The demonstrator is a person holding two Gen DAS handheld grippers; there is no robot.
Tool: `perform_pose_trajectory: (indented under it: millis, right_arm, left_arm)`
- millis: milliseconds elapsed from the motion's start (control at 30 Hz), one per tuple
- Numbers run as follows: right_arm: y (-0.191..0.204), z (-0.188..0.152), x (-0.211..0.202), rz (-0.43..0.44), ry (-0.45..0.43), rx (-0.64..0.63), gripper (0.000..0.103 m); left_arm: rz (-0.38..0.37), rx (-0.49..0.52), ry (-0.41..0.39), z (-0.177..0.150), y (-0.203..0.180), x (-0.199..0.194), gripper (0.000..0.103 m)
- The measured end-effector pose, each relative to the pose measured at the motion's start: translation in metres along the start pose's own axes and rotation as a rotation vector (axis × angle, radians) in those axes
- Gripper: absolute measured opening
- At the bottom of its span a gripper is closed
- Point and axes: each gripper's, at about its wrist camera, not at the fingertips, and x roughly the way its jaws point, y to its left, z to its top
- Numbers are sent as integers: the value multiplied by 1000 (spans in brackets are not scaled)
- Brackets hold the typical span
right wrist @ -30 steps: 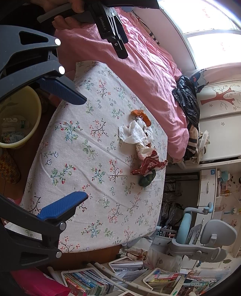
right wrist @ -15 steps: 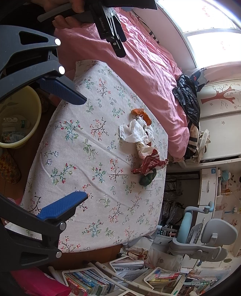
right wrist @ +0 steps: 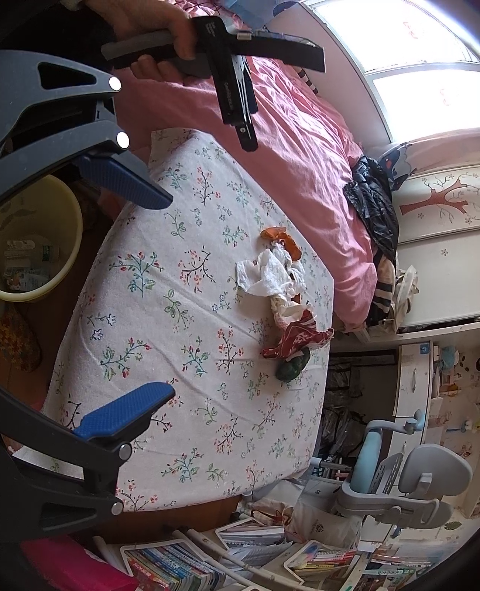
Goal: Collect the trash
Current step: 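Grasp the white tissue with the right tool while the left tool grasps an orange peel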
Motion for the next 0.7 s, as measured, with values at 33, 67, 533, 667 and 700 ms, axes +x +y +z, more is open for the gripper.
perform_pose_trajectory:
  millis: [33,67,533,667,700]
  right_arm:
    - [-1,0,0,14,0,12,91]
    - [-1,1,2,23,2,17,91]
    - [0,54,110,104,86,27,81]
    - [4,64,141,106,115,23,74]
    - [3,66,148,109,115,29,74]
  left_arm:
    - [-3,-2,-3,6,-1,6,96]
    - [-5,-9,-2,14,-1,13,96]
    - [-23,-99,93,71,-16,128,95]
    - [-24,-76,122,81,-24,149,91]
    - [-23,-66,128,82,-26,154,90]
